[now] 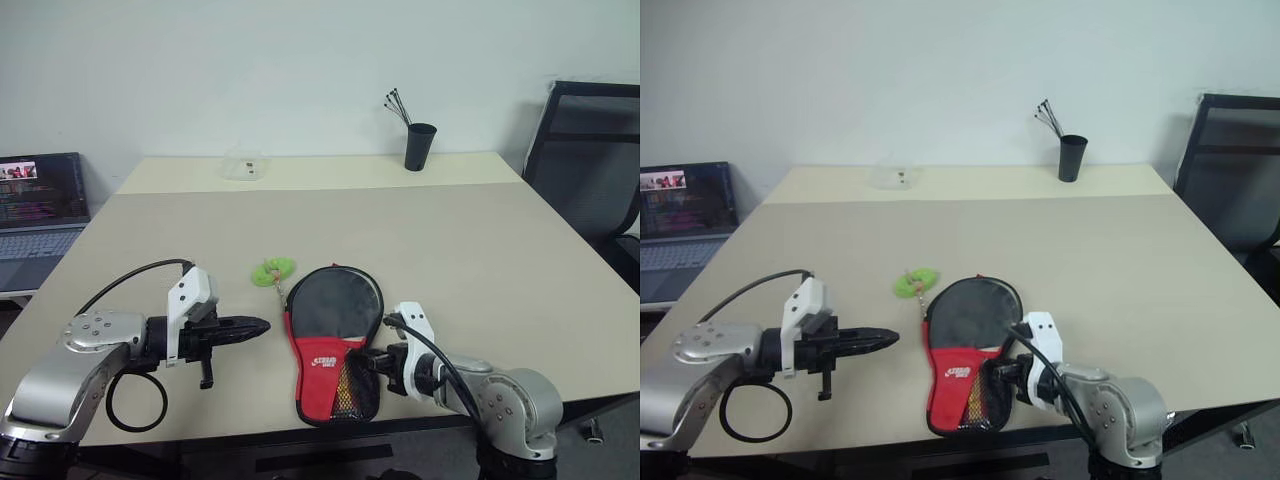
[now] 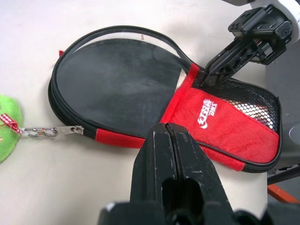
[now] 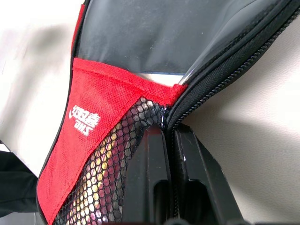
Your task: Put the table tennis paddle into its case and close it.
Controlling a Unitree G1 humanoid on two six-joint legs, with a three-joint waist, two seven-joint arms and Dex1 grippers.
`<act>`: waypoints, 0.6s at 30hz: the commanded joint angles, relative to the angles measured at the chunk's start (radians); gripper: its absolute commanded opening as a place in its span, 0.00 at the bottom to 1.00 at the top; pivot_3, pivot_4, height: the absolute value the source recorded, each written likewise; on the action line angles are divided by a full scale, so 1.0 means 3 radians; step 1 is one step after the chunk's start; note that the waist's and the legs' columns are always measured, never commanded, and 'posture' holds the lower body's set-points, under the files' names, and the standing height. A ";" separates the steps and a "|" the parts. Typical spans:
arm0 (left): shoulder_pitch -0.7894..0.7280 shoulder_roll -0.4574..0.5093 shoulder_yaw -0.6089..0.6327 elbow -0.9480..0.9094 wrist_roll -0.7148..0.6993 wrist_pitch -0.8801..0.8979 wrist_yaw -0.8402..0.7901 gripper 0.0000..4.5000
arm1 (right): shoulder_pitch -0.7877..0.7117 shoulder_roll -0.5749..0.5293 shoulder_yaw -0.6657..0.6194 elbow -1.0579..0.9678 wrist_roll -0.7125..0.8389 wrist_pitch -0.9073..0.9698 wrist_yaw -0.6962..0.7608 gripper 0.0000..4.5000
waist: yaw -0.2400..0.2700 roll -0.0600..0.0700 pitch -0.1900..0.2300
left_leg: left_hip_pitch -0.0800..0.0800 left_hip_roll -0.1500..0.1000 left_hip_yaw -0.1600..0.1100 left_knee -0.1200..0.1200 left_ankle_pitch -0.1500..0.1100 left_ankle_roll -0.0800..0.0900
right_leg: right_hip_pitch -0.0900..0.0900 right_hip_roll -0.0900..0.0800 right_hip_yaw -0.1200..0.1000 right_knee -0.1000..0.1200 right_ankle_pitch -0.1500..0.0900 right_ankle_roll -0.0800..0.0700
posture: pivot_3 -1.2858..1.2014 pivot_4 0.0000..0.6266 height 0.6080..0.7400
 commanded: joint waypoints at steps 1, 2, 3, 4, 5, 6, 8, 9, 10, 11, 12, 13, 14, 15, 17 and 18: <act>-0.0057 0.0040 -0.0003 -0.0034 0.0002 -0.0059 -0.0010 0.00 | -0.0035 -0.0025 0.0004 0.0002 0.0021 0.0052 -0.0034 0.01 | 0.0000 0.0000 0.0000 | 0.0000 0.0000 0.0000 0.0000 0.0000 0.0000 | 0.0000 0.0000 0.0000 0.0000 0.0000 0.0000 | 0.52 0.24 1.00; -0.0057 0.0041 -0.0005 -0.0034 0.0002 -0.0062 -0.0009 0.00 | -0.0045 -0.0024 -0.0001 0.0007 0.0016 0.0045 -0.0038 0.01 | 0.0000 0.0000 0.0000 | 0.0000 0.0000 0.0000 0.0000 0.0000 0.0000 | 0.0000 0.0000 0.0000 0.0000 0.0000 0.0000 | 0.52 0.24 1.00; -0.0062 0.0037 -0.0014 -0.0031 0.0006 -0.0066 -0.0004 0.00 | -0.0055 -0.0029 -0.0010 0.0019 0.0014 0.0044 -0.0037 0.01 | 0.0000 0.0000 0.0000 | 0.0000 0.0000 0.0000 0.0000 0.0000 0.0000 | 0.0000 0.0000 0.0000 0.0000 0.0000 0.0000 | 0.52 0.24 1.00; -0.0060 0.0033 -0.0017 -0.0027 0.0013 -0.0075 0.0003 0.00 | -0.0079 -0.0057 -0.0015 0.0023 0.0010 0.0035 -0.0035 0.06 | 0.0000 0.0000 0.0000 | 0.0000 0.0000 0.0000 0.0000 0.0000 0.0000 | 0.0000 0.0000 0.0000 0.0000 0.0000 0.0000 | 0.52 0.24 1.00; -0.0058 0.0028 -0.0021 -0.0026 0.0019 -0.0080 0.0011 0.00 | -0.0094 -0.0081 -0.0019 0.0025 0.0009 0.0029 -0.0033 0.12 | 0.0000 0.0000 0.0000 | 0.0000 0.0000 0.0000 0.0000 0.0000 0.0000 | 0.0000 0.0000 0.0000 0.0000 0.0000 0.0000 | 0.52 0.24 1.00; -0.0053 0.0024 -0.0015 -0.0022 0.0024 -0.0087 0.0020 0.00 | -0.0115 -0.0133 0.0002 0.0008 0.0014 0.0017 -0.0024 0.16 | 0.0000 0.0000 0.0000 | 0.0000 0.0000 0.0000 0.0000 0.0000 0.0000 | 0.0000 0.0000 0.0000 0.0000 0.0000 0.0000 | 0.52 0.24 1.00; -0.0042 0.0012 0.0001 -0.0012 0.0032 -0.0097 0.0046 0.00 | -0.0160 -0.0271 0.0064 -0.0056 0.0050 -0.0006 0.0020 0.32 | 0.0000 0.0000 0.0000 | 0.0000 0.0000 0.0000 0.0001 0.0000 0.0000 | 0.0000 0.0000 0.0000 0.0001 0.0000 0.0000 | 0.52 0.24 1.00; -0.0038 0.0002 0.0012 -0.0006 0.0032 -0.0099 0.0063 0.00 | -0.0189 -0.0338 0.0079 -0.0094 0.0083 -0.0012 0.0060 0.39 | 0.0000 0.0000 0.0000 | 0.0000 -0.0001 0.0000 0.0001 0.0000 0.0000 | 0.0001 0.0000 0.0000 0.0001 0.0000 0.0000 | 0.52 0.24 1.00; -0.0034 -0.0012 0.0024 0.0003 0.0030 -0.0102 0.0084 0.00 | -0.0232 -0.0411 0.0087 -0.0150 0.0153 -0.0027 0.0140 0.46 | 0.0000 0.0000 0.0000 | 0.0000 -0.0001 0.0000 0.0001 0.0000 0.0000 | 0.0001 0.0000 0.0000 0.0001 0.0000 0.0000 | 0.52 0.24 1.00; -0.0030 -0.0028 0.0036 0.0012 0.0021 -0.0102 0.0106 0.00 | -0.0279 -0.0478 0.0086 -0.0223 0.0278 -0.0059 0.0277 0.53 | 0.0000 0.0000 0.0001 | 0.0000 -0.0001 0.0000 0.0001 0.0000 0.0000 | 0.0001 -0.0001 0.0000 0.0000 0.0000 0.0000 | 0.52 0.24 1.00; -0.0031 -0.0060 0.0057 0.0022 -0.0002 -0.0099 0.0140 0.00 | -0.0337 -0.0567 0.0082 -0.0301 0.0425 -0.0047 0.0439 0.60 | 0.0000 0.0001 0.0001 | 0.0000 0.0000 0.0000 0.0001 0.0000 0.0000 | 0.0000 0.0000 0.0000 0.0001 0.0000 0.0000 | 0.52 0.24 1.00; -0.0034 -0.0096 0.0076 0.0032 -0.0016 -0.0097 0.0186 0.00 | -0.0380 -0.0697 0.0114 -0.0353 0.0506 -0.0088 0.0552 0.67 | 0.0001 0.0001 0.0001 | 0.0000 0.0000 0.0000 0.0001 0.0000 0.0000 | 0.0000 0.0000 0.0000 0.0001 0.0000 0.0000 | 0.52 0.24 1.00; -0.0039 -0.0127 0.0091 0.0042 -0.0029 -0.0086 0.0228 0.00 | -0.0414 -0.0860 0.0169 -0.0384 0.0559 -0.0161 0.0655 0.75 | 0.0000 0.0001 0.0001 | 0.0000 0.0000 0.0000 0.0001 0.0000 0.0000 | 0.0000 0.0000 0.0000 0.0001 0.0000 0.0000 | 0.52 0.24 1.00; -0.0042 -0.0148 0.0099 0.0047 -0.0034 -0.0079 0.0255 0.00 | -0.0432 -0.0978 0.0211 -0.0394 0.0585 -0.0219 0.0711 0.82 | 0.0000 0.0001 0.0001 | 0.0000 0.0000 -0.0001 0.0001 0.0000 0.0000 | 0.0001 0.0000 -0.0001 0.0001 0.0000 0.0000 | 0.52 0.24 1.00; -0.0035 -0.0169 0.0103 0.0070 -0.0028 -0.0084 0.0278 0.00 | -0.0488 -0.1172 0.0211 -0.0380 0.0691 -0.0292 0.0861 0.98 | 0.0000 0.0000 0.0001 | 0.0000 -0.0001 -0.0001 0.0001 0.0000 0.0000 | 0.0002 0.0000 -0.0002 0.0000 0.0000 0.0000 | 0.52 0.24 1.00; -0.0025 -0.0184 0.0112 0.0094 -0.0023 -0.0084 0.0299 0.00 | -0.0554 -0.1310 0.0240 -0.0335 0.0683 -0.0413 0.0928 0.99 | 0.0001 0.0000 0.0001 | 0.0000 -0.0001 0.0000 0.0000 0.0000 0.0000 | 0.0002 0.0000 -0.0004 -0.0001 0.0000 0.0000 | 0.52 0.24 1.00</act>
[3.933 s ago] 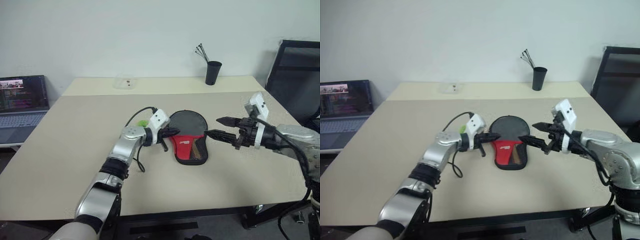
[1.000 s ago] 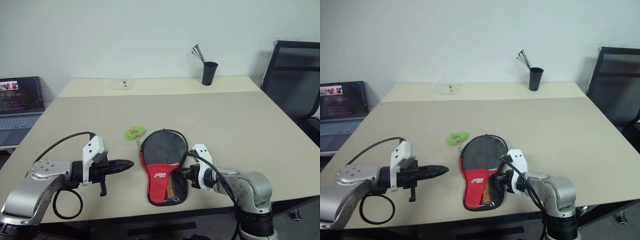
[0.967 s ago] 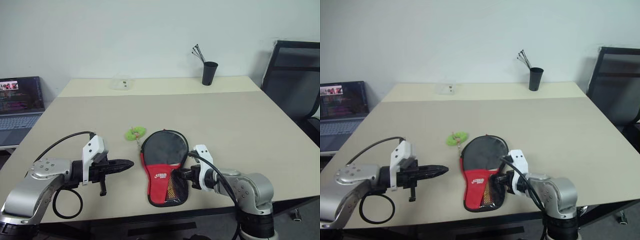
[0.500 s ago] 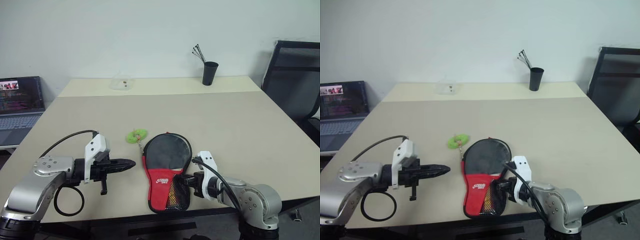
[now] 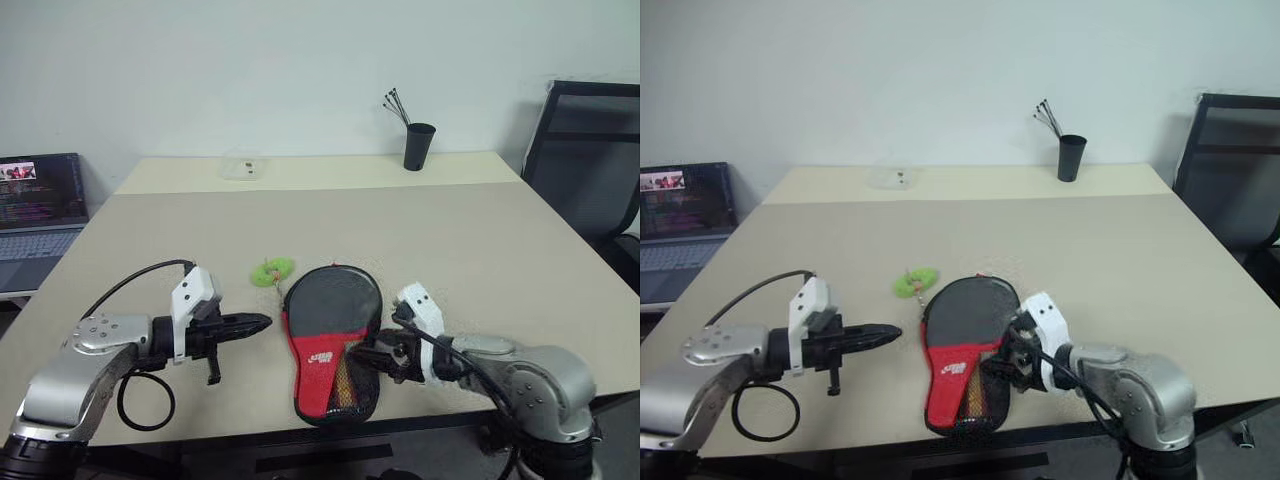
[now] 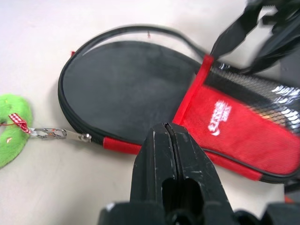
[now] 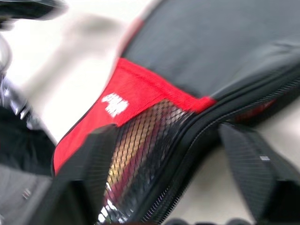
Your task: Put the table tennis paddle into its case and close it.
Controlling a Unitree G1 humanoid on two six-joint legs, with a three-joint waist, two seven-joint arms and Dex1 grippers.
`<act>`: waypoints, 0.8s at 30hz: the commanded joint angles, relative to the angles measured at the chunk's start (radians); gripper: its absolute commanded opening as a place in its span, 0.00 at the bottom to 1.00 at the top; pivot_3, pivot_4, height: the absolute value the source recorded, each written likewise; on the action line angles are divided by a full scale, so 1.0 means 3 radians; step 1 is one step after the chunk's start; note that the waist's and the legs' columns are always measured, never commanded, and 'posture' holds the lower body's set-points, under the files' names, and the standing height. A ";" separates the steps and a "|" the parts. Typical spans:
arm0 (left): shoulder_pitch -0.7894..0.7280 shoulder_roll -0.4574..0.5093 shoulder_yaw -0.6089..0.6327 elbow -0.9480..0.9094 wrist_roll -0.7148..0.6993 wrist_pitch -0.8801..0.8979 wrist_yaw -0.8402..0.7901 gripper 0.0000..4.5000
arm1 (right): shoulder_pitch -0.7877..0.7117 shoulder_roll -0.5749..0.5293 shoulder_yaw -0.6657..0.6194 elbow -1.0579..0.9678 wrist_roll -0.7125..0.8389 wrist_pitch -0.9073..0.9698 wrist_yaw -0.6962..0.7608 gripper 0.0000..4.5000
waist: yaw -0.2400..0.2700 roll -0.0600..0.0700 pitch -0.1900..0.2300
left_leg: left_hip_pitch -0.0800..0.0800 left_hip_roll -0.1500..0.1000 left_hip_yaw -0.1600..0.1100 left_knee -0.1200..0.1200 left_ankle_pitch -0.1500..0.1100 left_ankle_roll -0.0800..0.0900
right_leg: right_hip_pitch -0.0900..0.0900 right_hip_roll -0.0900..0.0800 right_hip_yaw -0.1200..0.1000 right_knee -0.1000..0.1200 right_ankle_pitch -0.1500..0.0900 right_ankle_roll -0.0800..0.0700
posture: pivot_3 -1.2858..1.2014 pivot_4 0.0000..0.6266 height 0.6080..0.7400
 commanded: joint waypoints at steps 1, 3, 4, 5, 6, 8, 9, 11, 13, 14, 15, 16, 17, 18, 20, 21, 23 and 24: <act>-0.0002 -0.0031 0.0144 0.0045 -0.0044 -0.0040 0.0084 0.00 | -0.0180 -0.0310 0.0060 0.0006 0.0119 -0.0365 0.0283 0.99 | 0.0000 0.0001 0.0001 | 0.0000 0.0000 0.0001 0.0000 0.0000 0.0000 | 0.0000 0.0000 -0.0001 0.0000 0.0000 -0.0001 | 0.52 0.24 1.00; -0.0003 -0.0065 0.0158 0.0104 -0.0008 -0.0093 0.0149 0.00 | -0.0317 -0.0456 0.0110 0.0136 0.0087 -0.0599 0.0375 0.99 | -0.0008 0.0001 0.0001 | 0.0000 -0.0001 0.0001 0.0001 0.0000 0.0000 | 0.0000 0.0000 0.0001 0.0001 0.0000 -0.0001 | 0.52 0.24 1.00; -0.0007 -0.0076 0.0164 0.0134 0.0011 -0.0133 0.0167 0.00 | -0.0391 -0.0485 0.0123 0.0229 0.0060 -0.0694 0.0386 0.99 | -0.0009 0.0001 0.0001 | 0.0001 0.0000 0.0001 0.0002 0.0000 0.0000 | 0.0000 0.0000 0.0001 0.0002 0.0000 -0.0001 | 0.52 0.24 1.00; -0.0008 -0.0085 0.0172 0.0158 0.0026 -0.0161 0.0186 0.00 | -0.0456 -0.0498 0.0137 0.0325 0.0036 -0.0766 0.0382 0.99 | -0.0009 0.0001 0.0001 | 0.0002 0.0000 0.0002 0.0002 0.0000 0.0000 | 0.0000 0.0001 0.0001 0.0003 0.0000 -0.0001 | 0.52 0.24 1.00; -0.0007 -0.0096 0.0186 0.0181 0.0035 -0.0176 0.0212 0.00 | -0.0511 -0.0507 0.0177 0.0415 0.0000 -0.0863 0.0383 0.99 | -0.0007 0.0001 0.0001 | 0.0001 0.0000 0.0002 0.0002 0.0000 0.0000 | 0.0000 0.0002 -0.0001 0.0003 0.0000 -0.0001 | 0.52 0.24 1.00; -0.0023 -0.0113 0.0199 0.0249 0.0064 -0.0205 0.0271 0.00 | -0.0609 -0.0451 0.0301 0.0603 -0.0092 -0.1100 0.0363 0.99 | -0.0002 0.0001 0.0001 | 0.0001 0.0001 0.0003 0.0000 0.0000 0.0000 | 0.0000 0.0004 -0.0003 0.0003 -0.0001 -0.0001 | 0.52 0.24 1.00; -0.0043 -0.0120 0.0198 0.0295 0.0094 -0.0221 0.0311 0.00 | -0.0650 -0.0368 0.0355 0.0703 -0.0113 -0.1199 0.0342 0.99 | -0.0003 0.0001 0.0001 | 0.0000 0.0001 0.0003 0.0000 0.0000 0.0000 | 0.0000 0.0004 -0.0003 0.0002 -0.0001 -0.0002 | 0.52 0.24 1.00; -0.0137 -0.0150 0.0190 0.0419 0.0181 -0.0240 0.0464 0.00 | -0.0694 -0.0146 0.0481 0.0897 -0.0158 -0.1418 0.0304 0.99 | -0.0005 0.0001 0.0001 | 0.0000 0.0001 0.0005 0.0000 0.0000 0.0000 | 0.0000 0.0004 -0.0001 0.0002 -0.0001 -0.0002 | 0.52 0.24 1.00; -0.0258 -0.0194 0.0199 0.0514 0.0211 -0.0203 0.0610 0.00 | -0.0690 0.0086 0.0574 0.1024 -0.0139 -0.1567 0.0309 0.99 | -0.0001 0.0000 0.0001 | 0.0000 0.0001 0.0004 0.0000 0.0000 0.0000 | 0.0000 0.0004 -0.0002 0.0003 -0.0001 -0.0002 | 0.52 0.24 1.00; -0.0301 -0.0207 0.0200 0.0549 0.0225 -0.0197 0.0650 0.00 | -0.0687 0.0180 0.0600 0.1070 -0.0137 -0.1604 0.0292 0.99 | -0.0001 0.0000 0.0001 | -0.0001 0.0001 0.0004 0.0001 0.0000 0.0000 | 0.0000 0.0004 -0.0003 0.0004 -0.0001 -0.0002 | 0.52 0.24 1.00; -0.0337 -0.0215 0.0193 0.0587 0.0249 -0.0202 0.0684 0.00 | -0.0682 0.0270 0.0615 0.1122 -0.0143 -0.1631 0.0262 0.99 | 0.0000 0.0000 0.0001 | -0.0002 0.0002 0.0004 0.0001 0.0000 0.0000 | 0.0000 0.0004 -0.0003 0.0004 -0.0001 -0.0002 | 0.52 0.24 1.00; -0.0374 -0.0230 0.0185 0.0635 0.0273 -0.0201 0.0727 0.00 | -0.0668 0.0356 0.0637 0.1209 -0.0182 -0.1679 0.0213 0.99 | 0.0000 0.0000 0.0001 | -0.0003 0.0002 0.0004 0.0002 0.0000 0.0000 | 0.0000 0.0004 -0.0003 0.0004 -0.0001 -0.0002 | 0.52 0.24 1.00; -0.0406 -0.0241 0.0167 0.0690 0.0312 -0.0220 0.0768 0.04 | -0.0652 0.0406 0.0667 0.1297 -0.0248 -0.1733 0.0159 1.00 | 0.0000 -0.0001 0.0000 | -0.0003 0.0001 0.0004 0.0002 0.0000 0.0000 | 0.0000 0.0003 -0.0002 0.0004 -0.0001 -0.0001 | 0.52 0.24 1.00; -0.0436 -0.0250 0.0144 0.0743 0.0353 -0.0236 0.0804 0.08 | -0.0633 0.0419 0.0716 0.1364 -0.0316 -0.1793 0.0129 1.00 | 0.0000 -0.0001 0.0000 | -0.0003 0.0000 0.0004 0.0003 0.0000 0.0000 | 0.0000 0.0002 -0.0001 0.0004 0.0000 -0.0001 | 0.52 0.24 1.00; -0.0517 -0.0292 0.0110 0.0869 0.0402 -0.0262 0.0856 0.20 | -0.0609 0.0420 0.0794 0.1426 -0.0393 -0.1873 0.0115 1.00 | 0.0001 -0.0001 0.0000 | -0.0003 -0.0001 0.0005 0.0005 0.0000 0.0000 | 0.0001 -0.0002 0.0000 0.0004 0.0001 0.0000 | 0.52 0.24 1.00; -0.0563 -0.0317 0.0090 0.0938 0.0431 -0.0266 0.0883 0.28 | -0.0604 0.0416 0.0819 0.1434 -0.0407 -0.1893 0.0122 1.00 | 0.0002 -0.0001 0.0000 | -0.0003 -0.0001 0.0005 0.0005 0.0000 0.0000 | 0.0002 -0.0004 0.0000 0.0004 0.0001 0.0000 | 0.52 0.24 1.00; -0.0661 -0.0362 0.0040 0.1097 0.0507 -0.0303 0.0921 0.42 | -0.0613 0.0419 0.0852 0.1455 -0.0431 -0.1917 0.0127 1.00 | 0.0009 -0.0001 0.0000 | -0.0003 -0.0002 0.0005 0.0006 0.0000 0.0000 | 0.0002 -0.0004 -0.0001 0.0004 0.0001 0.0000 | 0.52 0.24 1.00; -0.0735 -0.0395 0.0016 0.1197 0.0527 -0.0280 0.0942 0.50 | -0.0622 0.0422 0.0867 0.1471 -0.0444 -0.1930 0.0123 1.00 | 0.0010 -0.0001 0.0000 | -0.0003 -0.0003 0.0006 0.0006 0.0000 0.0000 | 0.0002 -0.0004 -0.0002 0.0004 0.0001 0.0000 | 0.52 0.24 1.00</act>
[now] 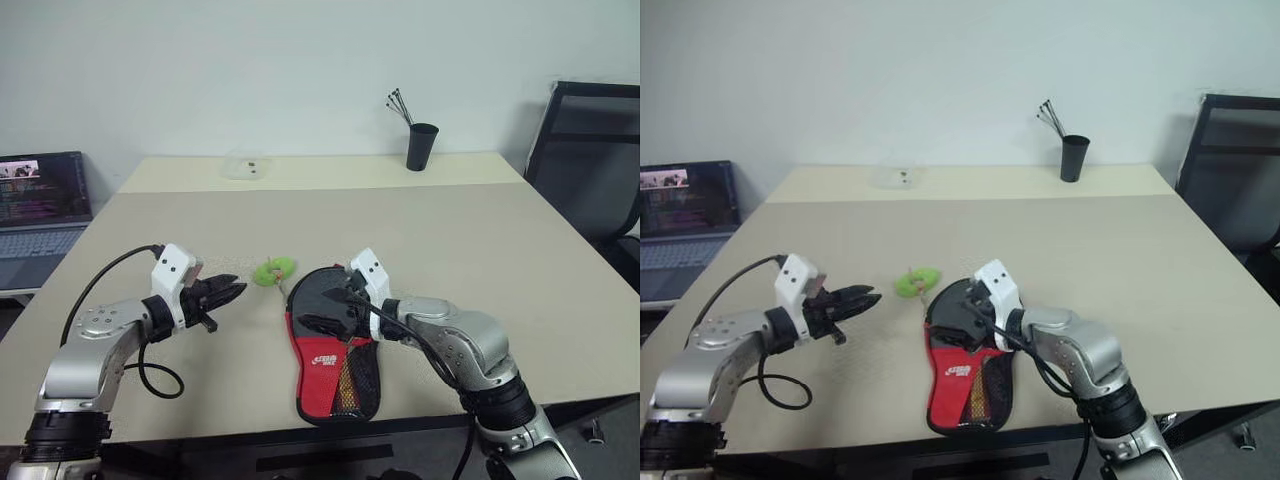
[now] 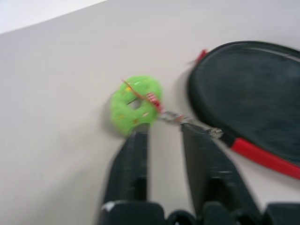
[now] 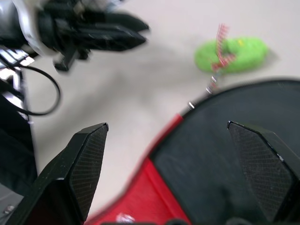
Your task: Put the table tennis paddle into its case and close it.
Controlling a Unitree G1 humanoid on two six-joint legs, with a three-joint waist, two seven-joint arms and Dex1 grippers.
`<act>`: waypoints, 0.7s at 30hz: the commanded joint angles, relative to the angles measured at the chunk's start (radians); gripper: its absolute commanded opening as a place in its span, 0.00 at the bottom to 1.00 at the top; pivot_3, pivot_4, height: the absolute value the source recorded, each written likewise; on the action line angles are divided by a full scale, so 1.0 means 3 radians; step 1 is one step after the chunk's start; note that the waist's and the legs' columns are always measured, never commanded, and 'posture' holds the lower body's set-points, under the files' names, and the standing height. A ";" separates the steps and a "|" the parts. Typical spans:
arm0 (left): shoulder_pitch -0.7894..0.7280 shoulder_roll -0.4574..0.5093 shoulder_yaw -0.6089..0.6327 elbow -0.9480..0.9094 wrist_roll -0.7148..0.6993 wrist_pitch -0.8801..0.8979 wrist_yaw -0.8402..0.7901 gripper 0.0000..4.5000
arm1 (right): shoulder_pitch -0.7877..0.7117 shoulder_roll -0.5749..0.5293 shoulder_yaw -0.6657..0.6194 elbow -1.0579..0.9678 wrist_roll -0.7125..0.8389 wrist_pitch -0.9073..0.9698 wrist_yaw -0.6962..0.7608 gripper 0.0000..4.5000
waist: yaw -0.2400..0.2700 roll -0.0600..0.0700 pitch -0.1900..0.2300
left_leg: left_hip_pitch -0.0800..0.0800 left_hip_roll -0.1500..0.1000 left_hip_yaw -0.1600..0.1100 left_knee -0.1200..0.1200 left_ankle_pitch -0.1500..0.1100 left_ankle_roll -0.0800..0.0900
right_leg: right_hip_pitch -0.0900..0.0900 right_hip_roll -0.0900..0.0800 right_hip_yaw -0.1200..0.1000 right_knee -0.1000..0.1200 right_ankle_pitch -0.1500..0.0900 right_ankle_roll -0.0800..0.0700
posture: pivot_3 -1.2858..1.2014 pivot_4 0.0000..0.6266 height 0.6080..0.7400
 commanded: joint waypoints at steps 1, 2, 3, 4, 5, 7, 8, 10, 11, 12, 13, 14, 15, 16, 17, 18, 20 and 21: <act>-0.0256 -0.0073 -0.0062 0.0249 0.0099 -0.0044 0.0083 0.58 | -0.0048 0.0020 0.0041 -0.0041 -0.0053 -0.0142 0.0012 1.00 | 0.0002 0.0000 0.0000 | 0.0000 0.0000 0.0000 0.0000 0.0000 0.0000 | 0.0000 0.0001 -0.0001 0.0001 0.0000 0.0000 | 0.52 0.24 1.00; -0.0336 -0.0098 -0.0090 0.0358 0.0125 -0.0040 0.0099 0.66 | -0.0052 0.0016 0.0058 -0.0024 -0.0071 -0.0161 0.0014 1.00 | 0.0004 -0.0001 0.0000 | 0.0000 0.0001 0.0000 0.0000 0.0000 0.0000 | 0.0000 0.0002 -0.0002 0.0001 0.0000 0.0000 | 0.52 0.24 1.00; -0.0418 -0.0123 -0.0116 0.0473 0.0160 -0.0051 0.0107 0.75 | -0.0054 0.0016 0.0072 -0.0007 -0.0091 -0.0175 0.0012 1.00 | 0.0003 -0.0001 -0.0001 | 0.0000 0.0001 -0.0001 0.0001 0.0000 0.0000 | 0.0000 0.0003 -0.0003 0.0002 0.0000 0.0000 | 0.52 0.24 1.00; -0.0508 -0.0149 -0.0146 0.0592 0.0197 -0.0058 0.0119 0.82 | -0.0051 0.0016 0.0084 0.0007 -0.0111 -0.0189 0.0009 1.00 | 0.0002 -0.0001 -0.0001 | 0.0000 0.0002 -0.0001 0.0001 0.0000 0.0000 | 0.0000 0.0004 -0.0004 0.0002 0.0000 0.0000 | 0.52 0.24 1.00; -0.0594 -0.0173 -0.0177 0.0707 0.0229 -0.0063 0.0121 0.89 | -0.0046 0.0017 0.0094 0.0017 -0.0129 -0.0201 0.0008 1.00 | 0.0002 -0.0001 -0.0001 | 0.0001 0.0002 -0.0001 0.0001 0.0000 0.0000 | 0.0001 0.0004 -0.0004 0.0003 0.0000 0.0000 | 0.52 0.24 1.00; -0.0798 -0.0247 -0.0237 0.0987 0.0310 -0.0072 0.0189 0.99 | -0.0033 0.0022 0.0106 0.0028 -0.0152 -0.0221 0.0008 1.00 | 0.0002 -0.0001 -0.0001 | 0.0000 0.0001 -0.0001 0.0002 0.0000 0.0000 | 0.0001 0.0005 -0.0004 0.0003 0.0000 0.0000 | 0.52 0.24 1.00; -0.0921 -0.0308 -0.0238 0.1168 0.0337 -0.0094 0.0243 0.99 | -0.0028 0.0026 0.0111 0.0031 -0.0161 -0.0229 0.0007 1.00 | 0.0002 -0.0001 -0.0001 | 0.0000 0.0001 0.0000 0.0002 0.0000 0.0000 | 0.0001 0.0005 -0.0003 0.0003 0.0000 0.0000 | 0.52 0.24 1.00; -0.1141 -0.0394 -0.0282 0.1542 0.0445 -0.0162 0.0318 0.99 | -0.0016 0.0032 0.0121 0.0038 -0.0180 -0.0244 0.0004 1.00 | 0.0003 -0.0002 -0.0001 | -0.0001 0.0001 -0.0001 0.0004 0.0000 0.0000 | 0.0001 0.0006 -0.0004 0.0003 0.0000 0.0000 | 0.52 0.24 1.00; -0.1231 -0.0428 -0.0310 0.1707 0.0489 -0.0200 0.0319 0.99 | -0.0012 0.0035 0.0127 0.0045 -0.0190 -0.0254 0.0002 1.00 | 0.0003 -0.0002 -0.0001 | -0.0002 0.0001 -0.0001 0.0005 0.0000 0.0000 | 0.0001 0.0006 -0.0004 0.0003 0.0001 0.0001 | 0.52 0.24 1.00; -0.1317 -0.0463 -0.0344 0.1859 0.0513 -0.0209 0.0274 0.99 | -0.0007 0.0037 0.0134 0.0051 -0.0201 -0.0264 0.0000 1.00 | 0.0003 -0.0002 -0.0001 | -0.0002 0.0000 -0.0001 0.0005 0.0000 0.0000 | 0.0002 0.0006 -0.0004 0.0003 0.0001 0.0001 | 0.52 0.24 1.00; -0.1397 -0.0496 -0.0376 0.1999 0.0535 -0.0223 0.0225 0.99 | -0.0001 0.0042 0.0139 0.0056 -0.0213 -0.0272 0.0000 1.00 | 0.0002 -0.0002 -0.0001 | -0.0002 0.0000 0.0000 0.0006 0.0000 0.0000 | 0.0001 0.0007 -0.0004 0.0003 0.0001 0.0001 | 0.52 0.24 1.00; -0.1472 -0.0531 -0.0407 0.2122 0.0552 -0.0234 0.0166 0.99 | 0.0005 0.0046 0.0142 0.0053 -0.0224 -0.0275 0.0002 1.00 | 0.0002 -0.0002 -0.0001 | -0.0003 -0.0001 0.0000 0.0006 0.0000 0.0000 | 0.0001 0.0007 -0.0004 0.0003 0.0001 0.0001 | 0.52 0.24 1.00; -0.1548 -0.0566 -0.0444 0.2249 0.0586 -0.0259 0.0116 0.99 | 0.0009 0.0049 0.0143 0.0051 -0.0234 -0.0279 0.0003 1.00 | 0.0000 -0.0003 -0.0001 | -0.0003 -0.0001 0.0000 0.0006 0.0000 0.0000 | 0.0001 0.0008 -0.0004 0.0002 0.0001 0.0001 | 0.52 0.24 1.00; -0.1608 -0.0590 -0.0469 0.2354 0.0617 -0.0281 0.0082 0.99 | 0.0011 0.0052 0.0143 0.0052 -0.0241 -0.0283 0.0002 1.00 | -0.0001 -0.0002 -0.0001 | -0.0003 -0.0001 0.0000 0.0006 0.0000 0.0000 | 0.0001 0.0008 -0.0004 0.0002 0.0001 0.0001 | 0.52 0.24 1.00; -0.1670 -0.0614 -0.0504 0.2459 0.0649 -0.0305 0.0030 0.99 | 0.0011 0.0056 0.0141 0.0053 -0.0248 -0.0290 -0.0003 1.00 | -0.0001 -0.0003 -0.0001 | -0.0003 -0.0002 0.0000 0.0006 0.0000 0.0000 | 0.0001 0.0008 -0.0004 0.0002 0.0001 0.0001 | 0.52 0.24 1.00; -0.1717 -0.0628 -0.0531 0.2544 0.0681 -0.0334 -0.0016 0.99 | 0.0013 0.0060 0.0139 0.0053 -0.0251 -0.0294 -0.0007 1.00 | -0.0001 -0.0003 -0.0001 | -0.0003 -0.0001 0.0000 0.0006 0.0000 0.0000 | 0.0001 0.0008 -0.0004 0.0002 0.0001 0.0001 | 0.52 0.24 1.00; -0.1788 -0.0650 -0.0572 0.2677 0.0738 -0.0395 -0.0092 0.99 | 0.0022 0.0067 0.0136 0.0043 -0.0257 -0.0296 -0.0016 1.00 | -0.0001 -0.0003 -0.0001 | -0.0003 -0.0001 -0.0001 0.0006 0.0000 0.0000 | 0.0001 0.0008 -0.0005 0.0003 0.0001 0.0001 | 0.52 0.24 1.00; -0.1819 -0.0660 -0.0592 0.2731 0.0770 -0.0432 -0.0128 0.99 | 0.0031 0.0072 0.0135 0.0034 -0.0260 -0.0296 -0.0019 1.00 | -0.0002 -0.0003 -0.0001 | -0.0003 -0.0001 -0.0001 0.0006 0.0000 0.0000 | 0.0001 0.0008 -0.0005 0.0003 0.0001 0.0001 | 0.52 0.24 1.00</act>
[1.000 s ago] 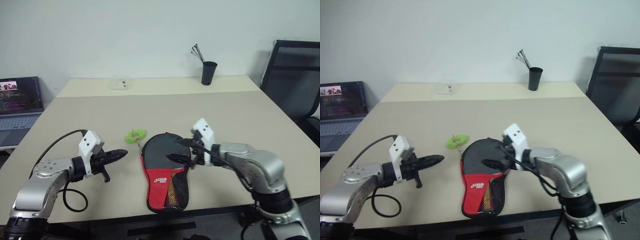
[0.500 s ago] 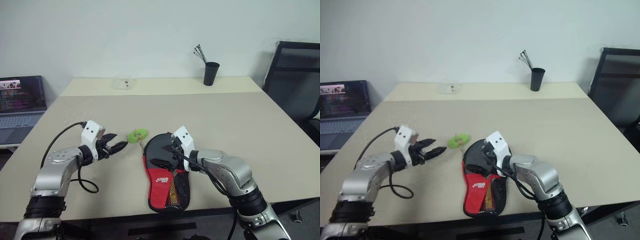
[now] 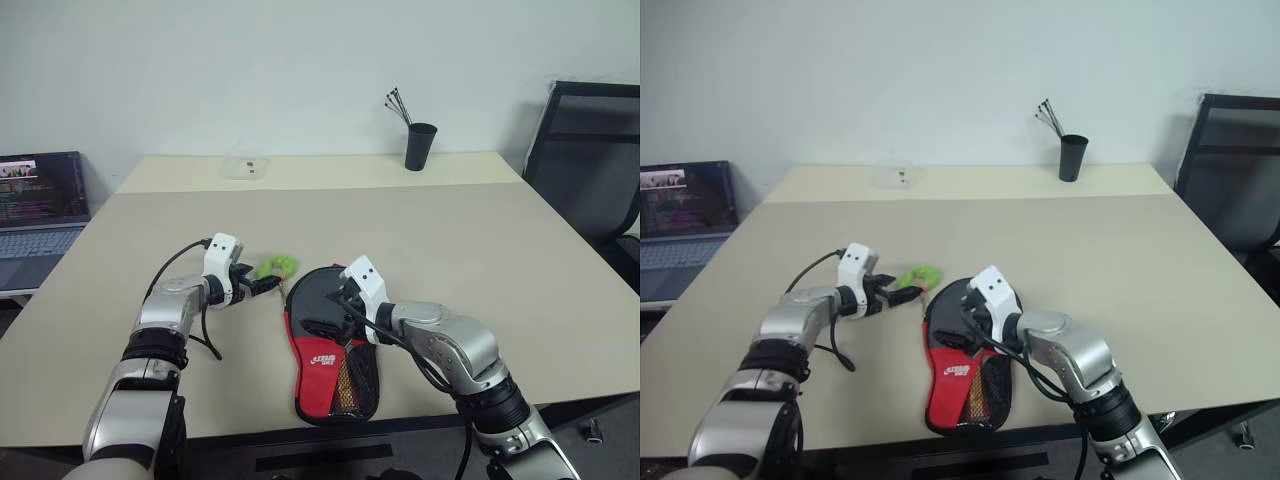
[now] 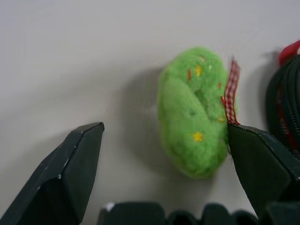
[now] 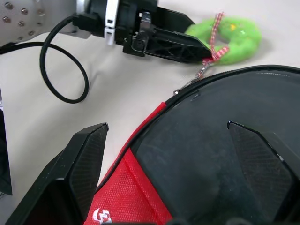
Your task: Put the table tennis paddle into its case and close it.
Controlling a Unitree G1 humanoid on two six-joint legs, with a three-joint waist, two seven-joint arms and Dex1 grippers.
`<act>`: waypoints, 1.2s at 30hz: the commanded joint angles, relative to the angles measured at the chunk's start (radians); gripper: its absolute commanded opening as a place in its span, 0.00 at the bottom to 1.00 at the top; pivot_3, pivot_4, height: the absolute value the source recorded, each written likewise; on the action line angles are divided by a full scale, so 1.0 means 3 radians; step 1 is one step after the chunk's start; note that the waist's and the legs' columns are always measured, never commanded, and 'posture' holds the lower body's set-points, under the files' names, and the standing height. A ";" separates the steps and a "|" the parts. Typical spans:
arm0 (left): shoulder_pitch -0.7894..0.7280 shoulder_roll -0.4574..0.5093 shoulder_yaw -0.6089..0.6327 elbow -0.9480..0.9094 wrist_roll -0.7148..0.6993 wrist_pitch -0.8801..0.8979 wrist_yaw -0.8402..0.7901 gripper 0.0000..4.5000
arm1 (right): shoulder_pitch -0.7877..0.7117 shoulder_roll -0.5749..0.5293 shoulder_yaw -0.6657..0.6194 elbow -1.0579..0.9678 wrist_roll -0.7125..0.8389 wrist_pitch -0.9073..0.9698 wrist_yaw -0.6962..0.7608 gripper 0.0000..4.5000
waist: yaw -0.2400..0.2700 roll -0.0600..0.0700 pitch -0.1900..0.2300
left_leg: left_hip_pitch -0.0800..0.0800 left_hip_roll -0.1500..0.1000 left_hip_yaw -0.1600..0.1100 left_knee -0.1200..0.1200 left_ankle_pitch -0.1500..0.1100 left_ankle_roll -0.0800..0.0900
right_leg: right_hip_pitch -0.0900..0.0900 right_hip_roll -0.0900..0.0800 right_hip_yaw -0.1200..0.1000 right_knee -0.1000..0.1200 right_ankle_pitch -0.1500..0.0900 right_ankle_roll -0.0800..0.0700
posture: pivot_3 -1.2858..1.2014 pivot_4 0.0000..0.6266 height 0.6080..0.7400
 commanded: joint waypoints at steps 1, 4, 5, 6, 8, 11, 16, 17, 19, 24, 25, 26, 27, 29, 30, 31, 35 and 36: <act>-0.0155 -0.0026 -0.0077 0.0171 0.0112 -0.0162 -0.0143 0.99 | 0.0025 0.0035 -0.0002 -0.0098 -0.0006 -0.0071 -0.0018 1.00 | 0.0000 0.0000 0.0000 | 0.0000 0.0000 0.0000 0.0000 0.0000 0.0000 | 0.0000 0.0000 0.0000 0.0000 0.0000 0.0000 | 0.52 0.24 1.00; -0.0235 -0.0053 -0.0119 0.0313 0.0200 -0.0261 -0.0198 0.99 | 0.0038 0.0056 -0.0011 -0.0101 -0.0005 -0.0080 -0.0031 1.00 | 0.0000 0.0000 0.0000 | 0.0000 0.0000 0.0000 0.0001 0.0000 0.0000 | 0.0000 0.0000 0.0000 0.0000 0.0000 0.0000 | 0.52 0.24 1.00; -0.0242 -0.0062 -0.0131 0.0345 0.0228 -0.0283 -0.0211 0.99 | 0.0042 0.0063 -0.0012 -0.0100 -0.0009 -0.0084 -0.0037 1.00 | 0.0000 0.0000 0.0000 | 0.0000 0.0000 0.0000 0.0001 0.0000 0.0000 | 0.0001 0.0000 0.0000 0.0000 0.0000 0.0000 | 0.52 0.24 1.00; -0.0242 -0.0068 -0.0143 0.0367 0.0254 -0.0305 -0.0220 0.99 | 0.0044 0.0069 -0.0013 -0.0099 -0.0014 -0.0087 -0.0044 1.00 | 0.0000 0.0000 0.0000 | 0.0000 -0.0001 0.0000 0.0001 0.0000 0.0000 | 0.0001 0.0000 0.0000 0.0000 0.0000 0.0000 | 0.52 0.24 1.00; -0.0235 -0.0080 -0.0147 0.0390 0.0280 -0.0333 -0.0231 0.99 | 0.0047 0.0077 -0.0015 -0.0098 -0.0020 -0.0093 -0.0055 1.00 | -0.0001 0.0000 0.0000 | 0.0000 -0.0002 0.0000 0.0001 0.0000 0.0000 | 0.0002 0.0000 0.0000 0.0000 0.0000 0.0000 | 0.52 0.24 1.00; -0.0218 -0.0081 -0.0154 0.0390 0.0314 -0.0376 -0.0250 0.91 | 0.0047 0.0079 -0.0014 -0.0095 -0.0025 -0.0099 -0.0062 1.00 | 0.0001 0.0000 0.0000 | 0.0001 -0.0001 0.0000 0.0002 0.0000 0.0000 | 0.0002 0.0000 0.0000 0.0001 0.0000 0.0000 | 0.52 0.24 1.00; -0.0179 -0.0091 -0.0127 0.0368 0.0330 -0.0391 -0.0251 0.55 | 0.0036 0.0088 -0.0014 -0.0067 -0.0048 -0.0123 -0.0065 1.00 | 0.0001 -0.0001 0.0000 | 0.0001 -0.0001 0.0000 0.0002 0.0000 0.0000 | 0.0002 0.0000 -0.0001 0.0001 0.0000 0.0000 | 0.52 0.24 1.00; -0.0170 -0.0095 -0.0121 0.0358 0.0330 -0.0389 -0.0249 0.46 | 0.0034 0.0091 -0.0013 -0.0060 -0.0052 -0.0127 -0.0067 1.00 | 0.0001 -0.0001 0.0000 | 0.0001 -0.0001 0.0000 0.0002 0.0000 0.0000 | 0.0002 0.0000 -0.0001 0.0001 0.0000 0.0000 | 0.52 0.24 1.00; -0.0160 -0.0099 -0.0115 0.0346 0.0329 -0.0387 -0.0248 0.32 | 0.0034 0.0095 -0.0012 -0.0054 -0.0059 -0.0130 -0.0068 1.00 | -0.0001 -0.0001 0.0000 | 0.0002 -0.0001 0.0000 0.0002 0.0000 0.0000 | 0.0003 0.0000 0.0000 0.0002 0.0000 0.0000 | 0.52 0.24 1.00; -0.0123 -0.0100 -0.0086 0.0249 0.0296 -0.0344 -0.0255 0.00 | 0.0005 0.0063 0.0129 0.0112 -0.0264 -0.0306 -0.0058 1.00 | -0.0003 -0.0001 -0.0001 | 0.0007 0.0001 -0.0001 0.0003 0.0000 0.0000 | 0.0005 0.0000 -0.0001 0.0005 0.0000 0.0000 | 0.52 0.24 1.00; -0.0117 -0.0097 -0.0081 0.0221 0.0289 -0.0330 -0.0259 0.00 | 0.0002 0.0055 0.0178 0.0188 -0.0308 -0.0348 -0.0033 1.00 | -0.0003 -0.0001 -0.0001 | 0.0007 0.0001 -0.0001 0.0003 0.0000 0.0000 | 0.0005 0.0000 -0.0001 0.0005 0.0000 0.0000 | 0.52 0.24 1.00; -0.0112 -0.0093 -0.0077 0.0192 0.0283 -0.0317 -0.0265 0.00 | 0.0003 0.0046 0.0235 0.0269 -0.0353 -0.0392 -0.0005 1.00 | -0.0004 -0.0001 -0.0001 | 0.0007 0.0001 -0.0001 0.0003 0.0000 0.0000 | 0.0005 0.0000 0.0000 0.0005 0.0000 0.0000 | 0.52 0.24 1.00; -0.0107 -0.0090 -0.0074 0.0155 0.0277 -0.0301 -0.0279 0.00 | 0.0004 0.0025 0.0313 0.0365 -0.0422 -0.0461 0.0021 1.00 | -0.0004 -0.0001 -0.0001 | 0.0006 0.0001 -0.0001 0.0003 0.0000 0.0000 | 0.0005 0.0000 0.0000 0.0005 0.0000 0.0000 | 0.52 0.24 1.00; -0.0103 -0.0082 -0.0078 0.0086 0.0272 -0.0274 -0.0311 0.00 | 0.0003 0.0020 0.0413 0.0537 -0.0542 -0.0596 0.0038 1.00 | -0.0005 -0.0001 -0.0001 | 0.0006 0.0000 0.0000 0.0003 0.0000 0.0000 | 0.0005 0.0000 0.0000 0.0003 0.0000 0.0000 | 0.52 0.24 1.00; -0.0106 -0.0077 -0.0086 0.0062 0.0277 -0.0273 -0.0323 0.00 | 0.0003 0.0032 0.0438 0.0626 -0.0586 -0.0644 0.0035 1.00 | -0.0005 -0.0003 -0.0002 | 0.0005 0.0000 0.0000 0.0003 0.0000 0.0000 | 0.0004 0.0000 0.0000 0.0004 0.0000 0.0000 | 0.52 0.24 1.00; -0.0127 -0.0075 -0.0103 0.0057 0.0295 -0.0279 -0.0330 0.00 | -0.0004 0.0039 0.0467 0.0736 -0.0650 -0.0675 0.0012 1.00 | -0.0005 -0.0004 -0.0003 | 0.0006 0.0000 0.0000 0.0003 0.0000 0.0000 | 0.0006 0.0001 0.0000 0.0004 0.0000 0.0000 | 0.52 0.24 1.00; -0.0259 -0.0069 -0.0184 0.0132 0.0393 -0.0344 -0.0355 0.00 | -0.0002 0.0084 0.0470 0.0978 -0.0787 -0.0710 -0.0044 1.00 | -0.0005 -0.0011 -0.0008 | 0.0008 0.0000 -0.0001 0.0004 0.0000 0.0000 | 0.0007 0.0001 -0.0001 0.0005 0.0000 0.0000 | 0.52 0.24 1.00; -0.0296 -0.0065 -0.0209 0.0167 0.0429 -0.0382 -0.0355 0.00 | 0.0008 0.0092 0.0468 0.0987 -0.0803 -0.0704 -0.0037 1.00 | -0.0005 -0.0013 -0.0010 | 0.0008 0.0000 -0.0001 0.0004 0.0000 0.0000 | 0.0008 0.0001 -0.0001 0.0005 0.0000 0.0000 | 0.52 0.24 1.00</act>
